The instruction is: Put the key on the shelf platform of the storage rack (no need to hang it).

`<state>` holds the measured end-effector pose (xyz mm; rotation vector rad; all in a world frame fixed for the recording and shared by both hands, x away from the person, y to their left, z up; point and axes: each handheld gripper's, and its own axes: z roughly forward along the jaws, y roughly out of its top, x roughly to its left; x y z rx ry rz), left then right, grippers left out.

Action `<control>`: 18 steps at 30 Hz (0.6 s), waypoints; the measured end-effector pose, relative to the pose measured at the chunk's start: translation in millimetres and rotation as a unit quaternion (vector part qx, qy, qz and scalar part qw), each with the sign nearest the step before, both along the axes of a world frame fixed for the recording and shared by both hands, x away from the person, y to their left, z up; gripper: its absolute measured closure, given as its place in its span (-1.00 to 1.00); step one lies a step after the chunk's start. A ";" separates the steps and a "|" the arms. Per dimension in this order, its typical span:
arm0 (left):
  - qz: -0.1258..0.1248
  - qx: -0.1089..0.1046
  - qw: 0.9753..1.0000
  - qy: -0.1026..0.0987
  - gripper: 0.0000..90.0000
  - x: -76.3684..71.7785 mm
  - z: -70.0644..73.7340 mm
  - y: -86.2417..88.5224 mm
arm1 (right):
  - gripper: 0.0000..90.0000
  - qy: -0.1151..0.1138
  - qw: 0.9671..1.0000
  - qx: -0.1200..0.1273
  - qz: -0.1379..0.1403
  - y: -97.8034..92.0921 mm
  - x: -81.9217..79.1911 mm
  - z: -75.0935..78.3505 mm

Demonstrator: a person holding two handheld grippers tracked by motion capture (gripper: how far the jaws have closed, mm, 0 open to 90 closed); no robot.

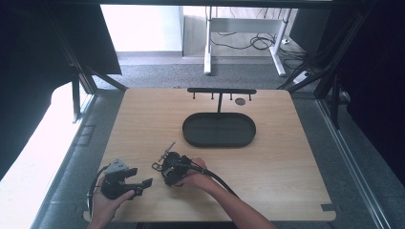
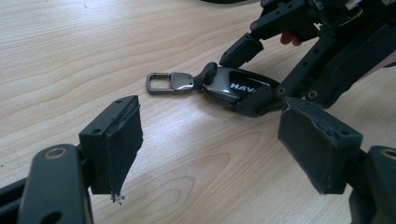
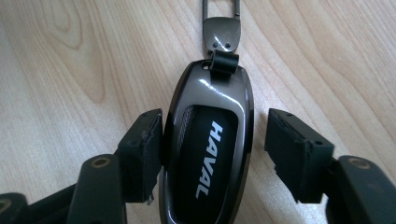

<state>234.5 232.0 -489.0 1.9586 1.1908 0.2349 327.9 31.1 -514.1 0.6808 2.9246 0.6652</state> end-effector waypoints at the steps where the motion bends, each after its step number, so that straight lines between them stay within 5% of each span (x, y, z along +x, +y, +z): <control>1: 0.000 0.001 1.000 0.000 -0.51 -0.1 0.2 0.0 | -0.08 0.001 1.000 0.002 -0.003 0.5 -0.3 0.1; 5: 0.000 0.000 1.000 0.000 -0.51 0.0 0.1 0.0 | 0.06 -0.013 1.000 -0.007 0.002 1.3 -0.4 0.6; 18: 0.001 0.002 1.000 0.002 -0.51 0.4 -0.9 -0.5 | 0.09 -0.005 1.000 -0.023 0.007 2.7 0.9 2.6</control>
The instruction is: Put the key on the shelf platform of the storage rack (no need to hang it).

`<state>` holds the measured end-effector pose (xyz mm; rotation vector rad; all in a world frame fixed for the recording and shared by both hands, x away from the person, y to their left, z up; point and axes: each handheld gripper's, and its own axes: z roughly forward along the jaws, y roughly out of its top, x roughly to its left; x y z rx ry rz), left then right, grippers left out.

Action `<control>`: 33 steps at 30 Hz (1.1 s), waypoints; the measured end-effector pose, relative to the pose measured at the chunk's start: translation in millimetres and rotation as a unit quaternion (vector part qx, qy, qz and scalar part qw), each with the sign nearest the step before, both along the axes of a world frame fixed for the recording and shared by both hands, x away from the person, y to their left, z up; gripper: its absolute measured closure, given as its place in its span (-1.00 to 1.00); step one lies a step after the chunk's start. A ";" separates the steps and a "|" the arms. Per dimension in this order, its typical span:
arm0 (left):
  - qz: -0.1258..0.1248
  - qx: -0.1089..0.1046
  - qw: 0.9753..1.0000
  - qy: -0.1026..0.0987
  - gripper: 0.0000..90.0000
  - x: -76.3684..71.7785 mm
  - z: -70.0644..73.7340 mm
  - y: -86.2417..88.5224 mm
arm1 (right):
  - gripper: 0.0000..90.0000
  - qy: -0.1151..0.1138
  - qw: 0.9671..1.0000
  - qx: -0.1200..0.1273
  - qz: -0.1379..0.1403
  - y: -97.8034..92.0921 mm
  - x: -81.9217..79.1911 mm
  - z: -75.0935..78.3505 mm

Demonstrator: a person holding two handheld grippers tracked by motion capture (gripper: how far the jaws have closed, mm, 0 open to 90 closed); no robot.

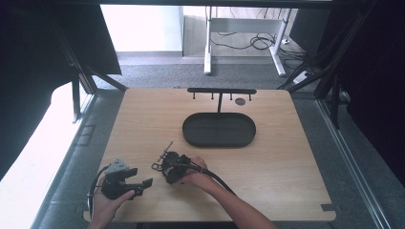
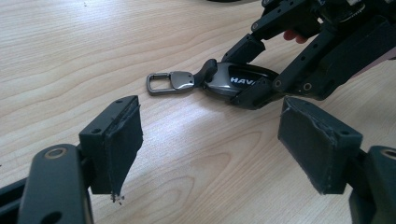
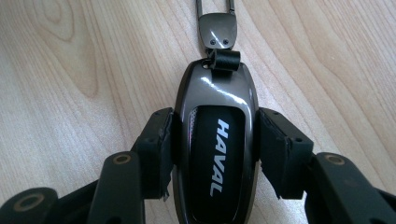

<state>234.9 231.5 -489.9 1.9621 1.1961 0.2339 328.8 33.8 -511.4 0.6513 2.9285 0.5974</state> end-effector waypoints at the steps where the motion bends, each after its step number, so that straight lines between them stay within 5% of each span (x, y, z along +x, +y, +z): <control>1: 0.000 0.000 1.000 -0.001 -0.51 -0.2 0.4 0.2 | 0.09 0.001 1.000 -0.002 0.000 0.2 -0.1 0.3; 13: 0.009 -0.006 1.000 -0.008 -0.51 -0.6 2.9 5.7 | 0.09 0.009 1.000 0.007 0.015 0.3 1.7 4.0; 33: 0.011 -0.006 1.000 -0.010 -0.51 -0.8 4.4 7.7 | 0.10 0.012 0.998 0.059 0.011 -23.6 6.8 55.7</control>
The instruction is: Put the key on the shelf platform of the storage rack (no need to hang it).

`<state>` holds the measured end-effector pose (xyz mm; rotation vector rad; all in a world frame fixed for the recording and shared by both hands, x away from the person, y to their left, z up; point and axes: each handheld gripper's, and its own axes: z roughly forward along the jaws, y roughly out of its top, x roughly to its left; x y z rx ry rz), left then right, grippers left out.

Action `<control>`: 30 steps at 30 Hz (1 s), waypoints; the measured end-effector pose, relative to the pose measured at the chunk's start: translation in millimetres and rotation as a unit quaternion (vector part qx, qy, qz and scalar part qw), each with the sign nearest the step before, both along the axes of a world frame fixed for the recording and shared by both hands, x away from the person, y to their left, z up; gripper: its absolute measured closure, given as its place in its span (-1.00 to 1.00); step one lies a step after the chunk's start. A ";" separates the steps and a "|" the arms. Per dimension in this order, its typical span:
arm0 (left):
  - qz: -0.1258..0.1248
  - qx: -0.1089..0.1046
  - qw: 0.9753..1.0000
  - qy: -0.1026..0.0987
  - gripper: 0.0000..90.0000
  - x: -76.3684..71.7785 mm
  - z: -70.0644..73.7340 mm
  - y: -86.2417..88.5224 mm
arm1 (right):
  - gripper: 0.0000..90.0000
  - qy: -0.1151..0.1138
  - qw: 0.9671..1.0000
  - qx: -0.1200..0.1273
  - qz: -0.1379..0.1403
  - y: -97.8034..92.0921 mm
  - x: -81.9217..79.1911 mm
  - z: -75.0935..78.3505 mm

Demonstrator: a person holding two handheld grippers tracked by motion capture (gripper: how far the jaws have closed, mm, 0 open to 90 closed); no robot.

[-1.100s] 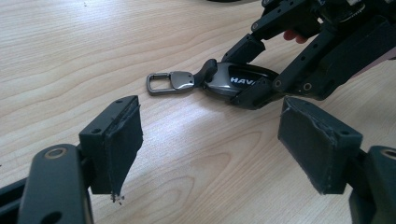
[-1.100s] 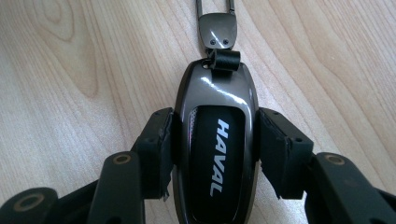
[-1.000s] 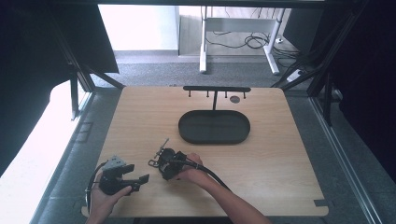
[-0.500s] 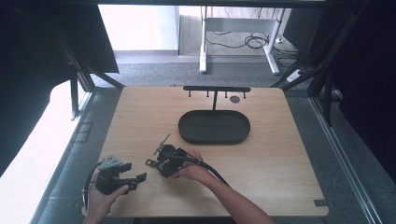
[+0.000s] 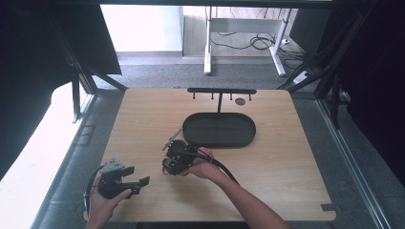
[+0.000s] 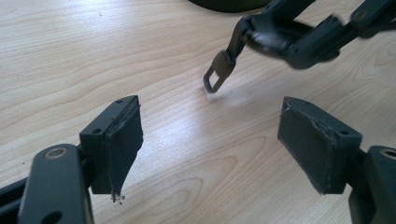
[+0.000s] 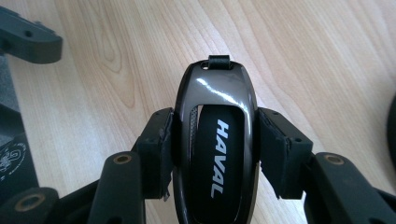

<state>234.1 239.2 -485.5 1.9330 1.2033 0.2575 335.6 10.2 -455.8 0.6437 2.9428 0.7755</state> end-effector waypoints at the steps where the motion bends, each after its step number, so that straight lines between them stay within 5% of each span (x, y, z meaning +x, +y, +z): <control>1: -0.001 0.000 1.000 0.000 -0.51 0.0 0.0 0.0 | 0.10 -0.003 1.000 0.001 0.000 -2.0 0.0 3.0; 30: -0.003 0.002 1.000 0.003 -0.51 0.7 -1.7 -1.8 | 0.10 -0.028 0.999 0.017 -0.032 -44.8 12.0 44.0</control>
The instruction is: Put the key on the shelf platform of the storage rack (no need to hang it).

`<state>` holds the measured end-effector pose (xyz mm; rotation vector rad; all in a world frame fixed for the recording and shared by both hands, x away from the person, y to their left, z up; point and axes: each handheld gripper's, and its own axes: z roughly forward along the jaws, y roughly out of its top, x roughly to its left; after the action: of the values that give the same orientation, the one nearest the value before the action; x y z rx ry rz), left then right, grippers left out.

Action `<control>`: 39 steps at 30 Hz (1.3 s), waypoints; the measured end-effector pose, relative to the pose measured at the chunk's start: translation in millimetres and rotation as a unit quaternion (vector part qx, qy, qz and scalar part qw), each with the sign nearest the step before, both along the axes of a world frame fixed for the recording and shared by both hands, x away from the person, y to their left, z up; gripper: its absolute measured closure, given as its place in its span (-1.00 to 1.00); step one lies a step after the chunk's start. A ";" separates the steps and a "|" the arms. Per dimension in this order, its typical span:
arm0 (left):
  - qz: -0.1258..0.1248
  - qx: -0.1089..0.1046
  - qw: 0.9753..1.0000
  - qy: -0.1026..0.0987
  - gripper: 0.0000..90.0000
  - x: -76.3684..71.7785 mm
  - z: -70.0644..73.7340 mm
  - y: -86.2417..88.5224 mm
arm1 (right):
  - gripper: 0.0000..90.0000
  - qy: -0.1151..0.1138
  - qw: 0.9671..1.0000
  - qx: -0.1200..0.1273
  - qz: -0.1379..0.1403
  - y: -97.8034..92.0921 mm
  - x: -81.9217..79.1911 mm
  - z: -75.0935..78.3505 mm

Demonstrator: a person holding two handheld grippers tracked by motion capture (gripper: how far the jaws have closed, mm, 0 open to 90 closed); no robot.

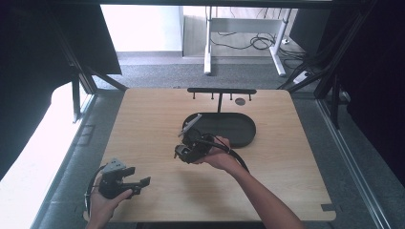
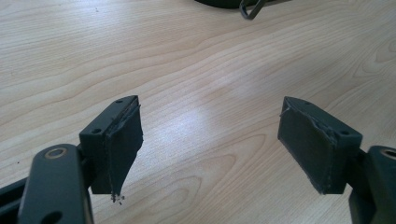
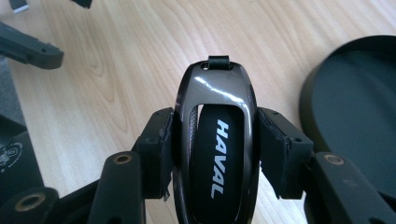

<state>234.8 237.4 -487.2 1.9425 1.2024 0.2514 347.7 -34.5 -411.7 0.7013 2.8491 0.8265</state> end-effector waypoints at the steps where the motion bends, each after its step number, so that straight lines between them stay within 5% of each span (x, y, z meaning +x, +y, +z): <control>1: 0.000 0.001 1.000 0.000 -0.51 0.1 -0.1 -0.1 | 0.10 -0.001 1.000 0.001 -0.002 -1.8 0.9 0.6; 39: 0.000 0.003 1.000 0.004 -0.51 0.4 -1.4 -2.3 | 0.10 -0.014 0.997 0.004 -0.077 -62.2 41.8 9.6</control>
<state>235.2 235.1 -488.6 1.9515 1.2069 0.2485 389.4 -96.7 -402.2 0.8893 2.7277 0.8171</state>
